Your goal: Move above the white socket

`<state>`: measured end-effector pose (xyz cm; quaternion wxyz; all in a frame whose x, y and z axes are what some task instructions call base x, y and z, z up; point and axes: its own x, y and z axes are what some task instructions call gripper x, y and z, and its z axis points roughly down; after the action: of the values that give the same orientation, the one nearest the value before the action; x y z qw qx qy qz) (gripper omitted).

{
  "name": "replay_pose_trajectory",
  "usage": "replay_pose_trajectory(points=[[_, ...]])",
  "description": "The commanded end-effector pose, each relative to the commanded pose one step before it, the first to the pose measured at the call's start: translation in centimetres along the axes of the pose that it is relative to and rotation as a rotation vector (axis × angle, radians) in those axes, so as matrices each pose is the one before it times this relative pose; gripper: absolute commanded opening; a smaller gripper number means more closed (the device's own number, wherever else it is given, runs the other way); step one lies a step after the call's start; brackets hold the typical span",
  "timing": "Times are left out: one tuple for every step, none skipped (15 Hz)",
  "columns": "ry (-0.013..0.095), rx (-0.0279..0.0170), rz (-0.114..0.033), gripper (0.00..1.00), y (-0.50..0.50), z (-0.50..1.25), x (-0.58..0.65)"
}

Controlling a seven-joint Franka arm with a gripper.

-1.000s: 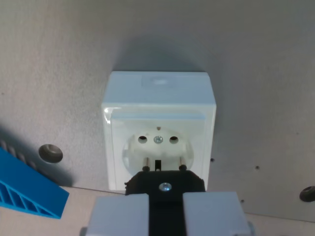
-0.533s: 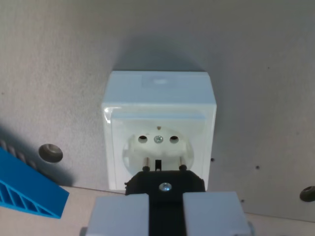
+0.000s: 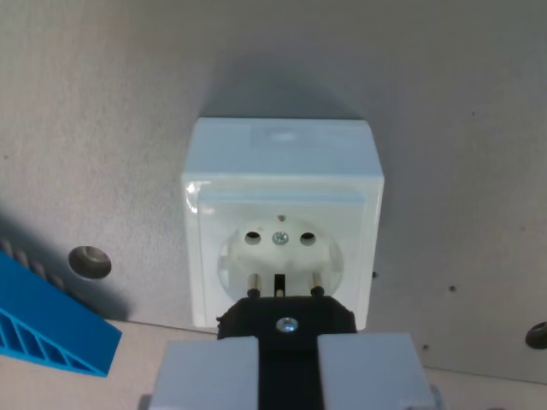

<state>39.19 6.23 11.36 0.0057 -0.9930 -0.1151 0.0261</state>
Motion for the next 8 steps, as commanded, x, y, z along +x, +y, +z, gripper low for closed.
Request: replay_pose_trajectory(points=[[0.1161,-0.02807,0.0068,0.0,-0.473,0.521,-0.738],[0.0042,-0.0011,0.0004,0.0,-0.024,0.021,-0.041],[0.0034,-0.00093,0.0009,0.0,-0.023,0.016,-0.036],[0.0033,-0.00089,0.0,0.0,-0.022,0.012,-0.031],[0.003,-0.00094,0.0007,0.0,-0.021,0.009,-0.029],[0.0028,-0.00096,0.0004,0.0,-0.021,0.007,-0.029],[0.0029,-0.00092,0.0006,0.0,-0.021,0.007,-0.03],[0.002,-0.00074,0.0008,0.0,-0.02,0.008,-0.033]])
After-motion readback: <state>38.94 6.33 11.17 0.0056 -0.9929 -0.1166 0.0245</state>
